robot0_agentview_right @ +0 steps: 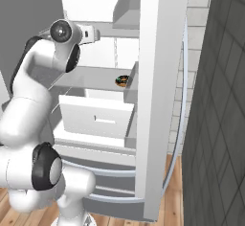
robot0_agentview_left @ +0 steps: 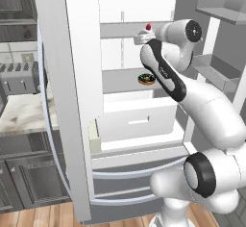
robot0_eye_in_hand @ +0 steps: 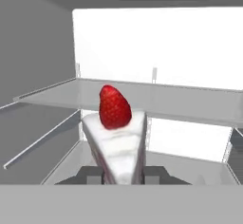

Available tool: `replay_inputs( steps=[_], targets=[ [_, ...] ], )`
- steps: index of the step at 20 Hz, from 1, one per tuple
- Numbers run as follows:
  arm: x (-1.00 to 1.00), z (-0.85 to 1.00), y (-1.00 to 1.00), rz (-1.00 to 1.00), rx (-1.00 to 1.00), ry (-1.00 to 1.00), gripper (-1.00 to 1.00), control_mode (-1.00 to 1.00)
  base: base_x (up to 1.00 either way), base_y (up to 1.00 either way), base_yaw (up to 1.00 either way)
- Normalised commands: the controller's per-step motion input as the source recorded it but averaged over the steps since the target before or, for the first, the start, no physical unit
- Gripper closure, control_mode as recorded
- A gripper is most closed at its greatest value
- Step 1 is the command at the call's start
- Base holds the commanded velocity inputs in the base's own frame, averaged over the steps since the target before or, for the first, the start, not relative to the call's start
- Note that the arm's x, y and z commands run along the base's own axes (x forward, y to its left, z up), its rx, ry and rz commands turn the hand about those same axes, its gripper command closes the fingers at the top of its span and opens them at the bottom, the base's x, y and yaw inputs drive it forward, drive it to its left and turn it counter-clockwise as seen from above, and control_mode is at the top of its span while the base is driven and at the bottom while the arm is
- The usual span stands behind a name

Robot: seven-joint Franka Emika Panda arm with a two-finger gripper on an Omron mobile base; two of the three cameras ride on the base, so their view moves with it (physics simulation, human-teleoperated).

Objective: Take the cake and donut from the fridge and place them on the empty tray on the dining counter.

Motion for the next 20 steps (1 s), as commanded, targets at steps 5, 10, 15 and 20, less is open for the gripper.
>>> replay_inputs(
  steps=[5, 10, 15, 20],
  targets=[
    [-1.0, 0.42, -0.28, 0.0, 0.0, 0.0, 1.0, -1.0, 0.0, 0.0, 0.0],
    [-1.0, 0.12, -0.42, 0.0, 0.0, 0.0, 1.0, -1.0, 0.0, 0.0, 0.0],
    [-0.98, -0.1, -0.12, 0.0, 0.0, 0.03, 1.0, -1.0, 0.0, 0.0, 0.0],
    [-0.85, -0.16, 0.0, 0.0, 0.0, 0.0, 1.0, -1.0, 0.0, 0.0, 0.0]
  ],
)
